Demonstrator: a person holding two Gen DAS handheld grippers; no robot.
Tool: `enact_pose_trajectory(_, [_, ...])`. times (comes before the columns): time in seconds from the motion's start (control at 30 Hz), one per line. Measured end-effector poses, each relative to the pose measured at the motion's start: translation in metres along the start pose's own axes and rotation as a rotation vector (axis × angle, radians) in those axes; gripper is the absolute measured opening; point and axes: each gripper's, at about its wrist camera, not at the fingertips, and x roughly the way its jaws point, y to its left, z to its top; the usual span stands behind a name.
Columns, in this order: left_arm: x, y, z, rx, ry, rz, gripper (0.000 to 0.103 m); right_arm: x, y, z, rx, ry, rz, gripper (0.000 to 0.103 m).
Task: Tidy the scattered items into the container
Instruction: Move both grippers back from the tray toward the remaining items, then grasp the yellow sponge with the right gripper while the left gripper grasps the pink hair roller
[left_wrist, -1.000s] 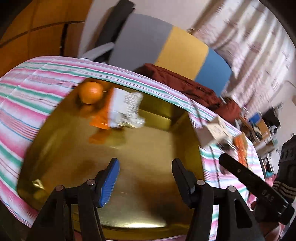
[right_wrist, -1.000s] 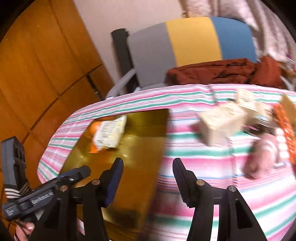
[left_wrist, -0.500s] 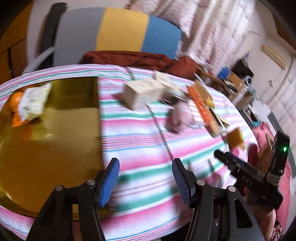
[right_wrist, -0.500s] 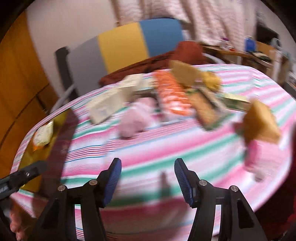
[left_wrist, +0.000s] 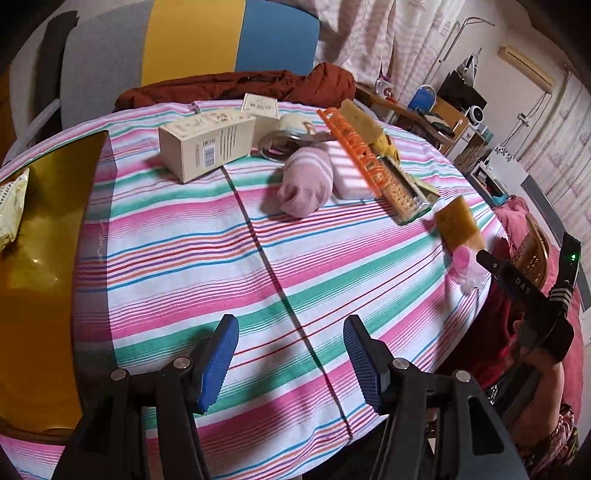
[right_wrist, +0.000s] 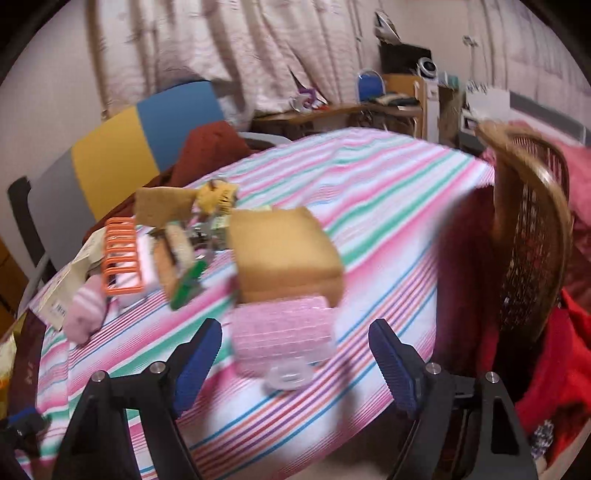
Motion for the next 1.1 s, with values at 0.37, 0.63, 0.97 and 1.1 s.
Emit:
enact_pose_trajectory(0.37, [0.0,0.005,-0.002,-0.02,0.005,0.001,0.06,0.032,0.019,-0.007,0.012,0.09,0.214,0.058])
enact_pose_trajectory(0.63, [-0.009,0.007,-0.001,-0.026,-0.015,0.01,0.06,0.016,0.102,-0.03,-0.107,0.148,0.458,0.056])
enact_pose_trajectory(0.97, [-0.002,-0.001,0.007,-0.042,-0.009,-0.015,0.06,-0.029,0.104,-0.018,-0.179,0.018,0.5,0.058])
enact_pose_trajectory(1.1, [0.005,-0.023,0.012,0.014,-0.004,-0.038,0.06,-0.052,0.073,-0.009,-0.15,-0.143,0.315,0.076])
